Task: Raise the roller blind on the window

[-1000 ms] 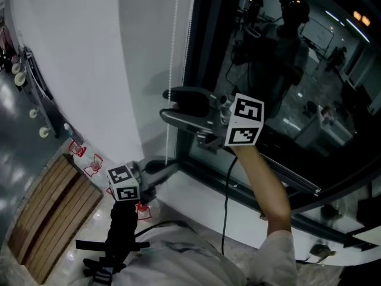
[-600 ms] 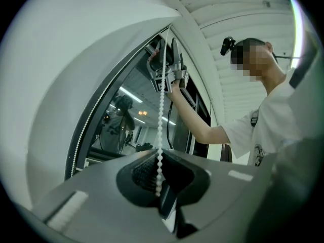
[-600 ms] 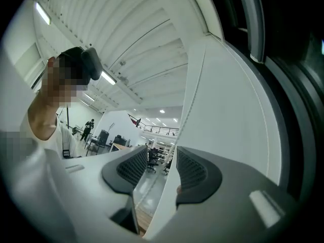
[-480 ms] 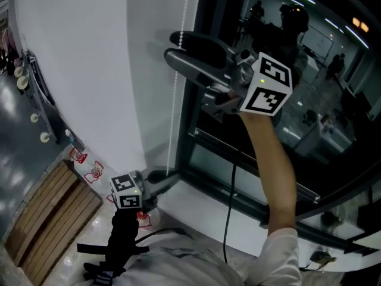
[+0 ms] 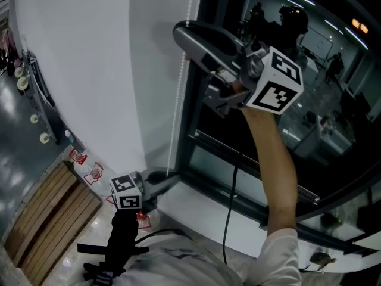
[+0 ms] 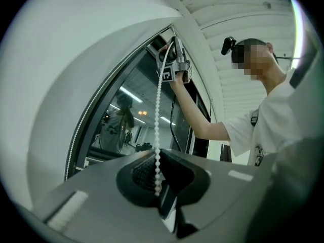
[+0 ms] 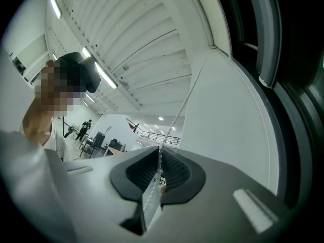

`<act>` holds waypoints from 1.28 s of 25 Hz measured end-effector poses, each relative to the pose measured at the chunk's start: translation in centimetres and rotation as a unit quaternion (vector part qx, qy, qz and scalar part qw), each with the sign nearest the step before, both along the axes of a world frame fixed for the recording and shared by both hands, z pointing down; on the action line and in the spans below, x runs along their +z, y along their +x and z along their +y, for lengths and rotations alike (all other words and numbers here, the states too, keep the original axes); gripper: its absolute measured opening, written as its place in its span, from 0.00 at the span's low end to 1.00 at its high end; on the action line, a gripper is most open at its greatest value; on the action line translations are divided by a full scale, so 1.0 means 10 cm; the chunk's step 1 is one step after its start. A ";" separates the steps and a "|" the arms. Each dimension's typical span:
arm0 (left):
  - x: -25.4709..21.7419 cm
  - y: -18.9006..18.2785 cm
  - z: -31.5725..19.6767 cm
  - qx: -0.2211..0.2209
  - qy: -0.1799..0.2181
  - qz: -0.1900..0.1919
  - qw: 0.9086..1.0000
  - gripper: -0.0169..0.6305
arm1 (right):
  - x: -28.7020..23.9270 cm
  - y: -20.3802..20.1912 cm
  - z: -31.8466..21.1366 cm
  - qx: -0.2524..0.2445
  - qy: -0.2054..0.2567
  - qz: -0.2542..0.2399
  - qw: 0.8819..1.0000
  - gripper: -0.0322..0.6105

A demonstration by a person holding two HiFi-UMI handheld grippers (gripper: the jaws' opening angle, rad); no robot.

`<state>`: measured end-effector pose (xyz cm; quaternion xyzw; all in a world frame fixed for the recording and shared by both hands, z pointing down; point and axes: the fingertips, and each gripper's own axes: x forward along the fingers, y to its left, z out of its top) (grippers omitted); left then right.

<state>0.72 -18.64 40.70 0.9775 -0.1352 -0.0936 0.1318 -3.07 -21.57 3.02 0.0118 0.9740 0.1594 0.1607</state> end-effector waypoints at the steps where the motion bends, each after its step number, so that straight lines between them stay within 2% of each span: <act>1: 0.00 0.00 0.00 0.002 0.001 0.000 1.000 0.02 | 0.00 0.00 0.00 -0.006 -0.009 -0.001 1.000 0.08; 6: 0.03 0.00 0.02 0.003 -0.007 -0.002 1.000 0.02 | 0.04 0.00 -0.08 -0.009 -0.055 0.006 0.998 0.07; 11: 0.06 0.03 0.03 0.005 -0.009 -0.004 1.000 0.02 | 0.22 0.02 -0.10 0.001 -0.066 0.021 0.998 0.07; 14: 0.05 0.04 0.03 0.006 -0.010 -0.004 1.000 0.02 | 0.54 -0.07 -0.12 0.006 -0.073 0.053 0.996 0.07; 18: 0.04 0.04 0.01 0.007 -0.009 -0.006 1.000 0.02 | 1.08 -0.15 -0.19 0.005 -0.111 0.080 0.991 0.07; 26: 0.04 -0.02 -0.07 -0.001 -0.008 -0.007 1.000 0.02 | 1.99 -0.25 -0.18 -0.007 -0.176 0.128 0.976 0.07; 32: 0.03 0.00 -0.12 0.001 -0.007 -0.004 1.000 0.02 | 2.63 -0.27 -0.12 -0.011 -0.202 0.182 0.962 0.07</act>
